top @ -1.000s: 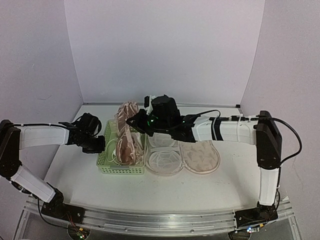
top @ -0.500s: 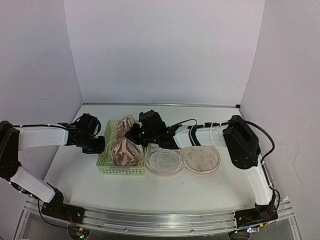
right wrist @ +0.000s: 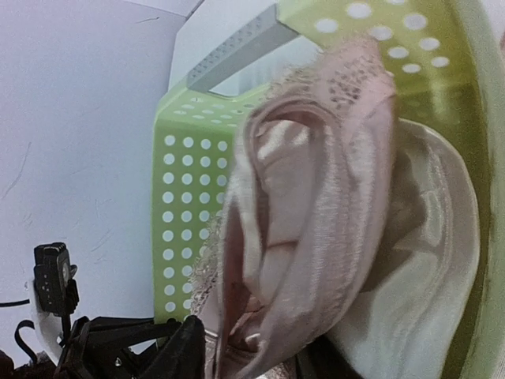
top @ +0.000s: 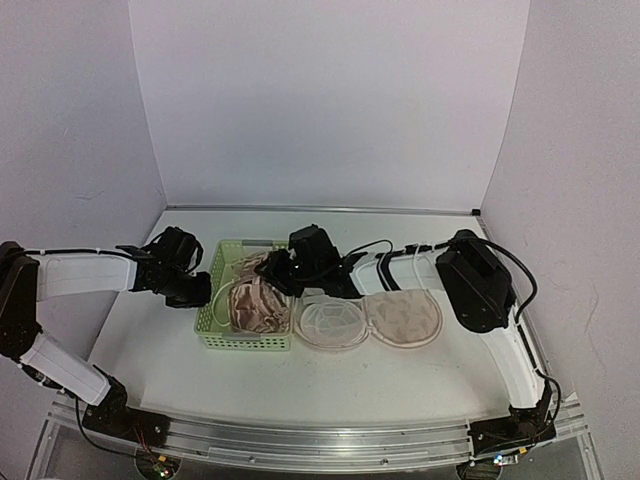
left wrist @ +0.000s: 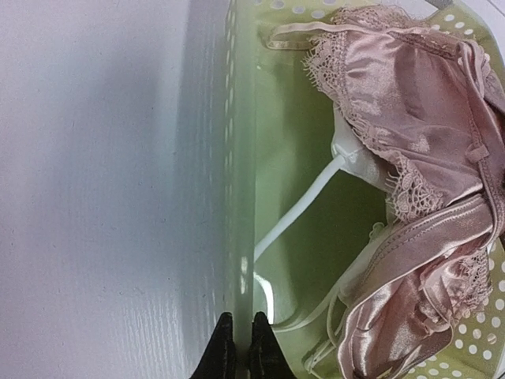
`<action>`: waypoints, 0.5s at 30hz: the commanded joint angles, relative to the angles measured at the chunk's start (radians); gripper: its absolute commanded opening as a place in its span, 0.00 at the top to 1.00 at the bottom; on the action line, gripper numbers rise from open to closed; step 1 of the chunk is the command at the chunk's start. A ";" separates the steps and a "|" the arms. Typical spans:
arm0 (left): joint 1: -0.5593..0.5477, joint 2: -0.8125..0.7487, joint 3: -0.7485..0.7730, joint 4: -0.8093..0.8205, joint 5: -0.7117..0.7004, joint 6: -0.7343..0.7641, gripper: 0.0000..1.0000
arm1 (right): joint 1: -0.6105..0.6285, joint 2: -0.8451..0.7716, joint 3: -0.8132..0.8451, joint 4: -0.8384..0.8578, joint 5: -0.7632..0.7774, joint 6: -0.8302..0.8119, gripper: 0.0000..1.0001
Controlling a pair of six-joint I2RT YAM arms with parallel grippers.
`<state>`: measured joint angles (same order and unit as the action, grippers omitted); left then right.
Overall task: Unzip the laundry bag and remove the bra
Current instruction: Place the bra in the bin.
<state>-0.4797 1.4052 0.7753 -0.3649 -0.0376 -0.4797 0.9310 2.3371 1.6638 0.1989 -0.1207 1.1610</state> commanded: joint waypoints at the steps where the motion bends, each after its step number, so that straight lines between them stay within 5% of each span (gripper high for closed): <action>1: -0.002 -0.024 0.008 0.021 -0.022 -0.009 1.00 | -0.003 -0.104 -0.059 0.007 -0.015 -0.019 0.50; 15: 0.033 -0.002 0.033 0.019 -0.050 -0.027 1.00 | -0.017 -0.386 -0.262 0.001 -0.003 -0.110 0.43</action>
<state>-0.4694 1.4059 0.7753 -0.3668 -0.0486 -0.4988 0.9249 2.0830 1.4441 0.1768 -0.1371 1.1053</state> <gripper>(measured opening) 0.045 0.562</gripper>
